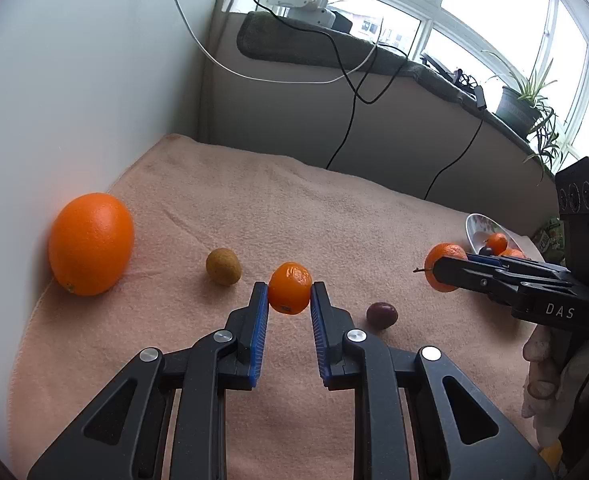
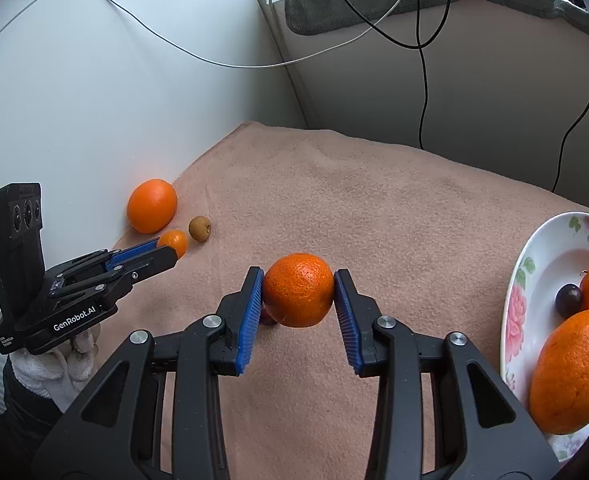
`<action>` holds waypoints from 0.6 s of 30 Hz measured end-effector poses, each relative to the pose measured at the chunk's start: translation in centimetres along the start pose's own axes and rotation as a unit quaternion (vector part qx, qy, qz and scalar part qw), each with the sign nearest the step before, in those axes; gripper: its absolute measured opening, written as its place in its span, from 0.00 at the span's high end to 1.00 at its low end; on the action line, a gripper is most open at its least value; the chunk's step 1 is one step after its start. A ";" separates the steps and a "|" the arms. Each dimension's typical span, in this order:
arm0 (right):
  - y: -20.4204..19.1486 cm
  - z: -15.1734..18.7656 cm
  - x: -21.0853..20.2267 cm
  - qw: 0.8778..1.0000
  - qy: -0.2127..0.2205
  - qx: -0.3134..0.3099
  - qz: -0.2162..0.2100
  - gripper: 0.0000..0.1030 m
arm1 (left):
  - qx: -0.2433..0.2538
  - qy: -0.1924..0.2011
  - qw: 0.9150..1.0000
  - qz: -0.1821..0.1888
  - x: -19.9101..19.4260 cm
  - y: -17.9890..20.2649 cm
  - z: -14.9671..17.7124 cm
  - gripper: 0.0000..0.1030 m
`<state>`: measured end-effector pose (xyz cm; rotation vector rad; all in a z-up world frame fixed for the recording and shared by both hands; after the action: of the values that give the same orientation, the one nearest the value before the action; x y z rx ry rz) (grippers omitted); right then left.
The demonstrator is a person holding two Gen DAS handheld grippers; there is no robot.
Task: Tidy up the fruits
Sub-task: 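Lift and carry both tangerines over the plate with both grippers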
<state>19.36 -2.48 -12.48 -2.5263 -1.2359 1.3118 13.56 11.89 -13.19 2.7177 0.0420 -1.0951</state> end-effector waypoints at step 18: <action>3.0 0.0 -6.0 0.998 0.047 0.015 0.024 0.63 | 0.034 0.010 0.998 0.046 0.4 6.5 -1.2 0.81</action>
<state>19.30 -8.57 -9.57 -2.5801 -1.1352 1.1966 15.34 5.80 -11.46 2.7598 -0.1181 -1.0628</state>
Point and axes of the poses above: each gripper's, at about its wrist camera, not at the fingertips, and x roughly the way its jaws point, y to its right, z to its underside, the point moved 7 cm from there along x, roughly the way its jaws point, and after that the axes turned 5 degrees about -z, right-handed, at the moved point
